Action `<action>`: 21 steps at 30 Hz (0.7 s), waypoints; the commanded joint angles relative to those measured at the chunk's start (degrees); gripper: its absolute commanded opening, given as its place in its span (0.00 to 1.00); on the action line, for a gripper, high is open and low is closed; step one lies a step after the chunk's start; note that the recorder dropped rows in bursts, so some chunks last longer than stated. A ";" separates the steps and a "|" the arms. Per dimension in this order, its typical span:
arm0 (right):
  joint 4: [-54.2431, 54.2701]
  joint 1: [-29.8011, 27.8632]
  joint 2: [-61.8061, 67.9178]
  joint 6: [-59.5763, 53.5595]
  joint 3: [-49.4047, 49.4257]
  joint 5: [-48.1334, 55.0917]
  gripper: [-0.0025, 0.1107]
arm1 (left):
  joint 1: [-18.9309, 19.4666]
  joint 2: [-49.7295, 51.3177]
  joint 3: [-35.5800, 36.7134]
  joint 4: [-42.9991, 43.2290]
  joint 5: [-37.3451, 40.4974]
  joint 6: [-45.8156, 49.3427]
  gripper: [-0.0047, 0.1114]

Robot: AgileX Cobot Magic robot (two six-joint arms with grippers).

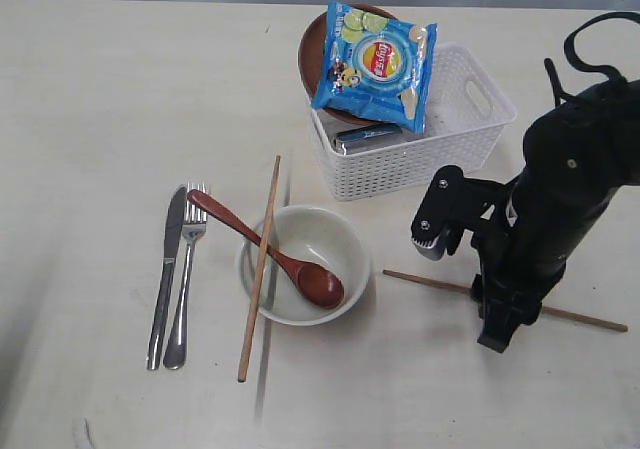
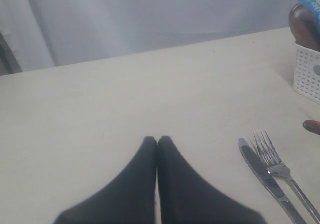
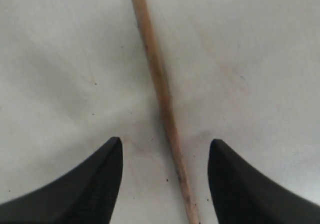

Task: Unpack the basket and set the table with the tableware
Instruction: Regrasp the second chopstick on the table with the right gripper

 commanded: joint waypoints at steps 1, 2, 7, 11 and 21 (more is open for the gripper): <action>-0.67 -0.25 0.79 -1.79 0.18 -1.60 0.47 | 0.14 -0.19 0.13 -0.49 -0.03 -0.02 0.04; -0.67 -0.25 0.88 -1.79 0.18 -1.98 0.46 | 0.14 -0.19 0.13 -0.49 -0.03 -0.02 0.04; -0.67 -0.25 0.88 -1.79 0.18 -2.70 0.23 | 0.14 -0.19 0.13 -0.49 -0.03 -0.02 0.04; -0.67 -0.25 0.88 -1.79 0.18 -2.59 0.02 | 0.14 -0.19 0.13 -0.49 -0.03 -0.02 0.04; -1.02 -0.25 0.01 -2.44 0.07 -1.81 0.45 | 0.14 -0.19 0.13 -0.49 -0.03 -0.02 0.04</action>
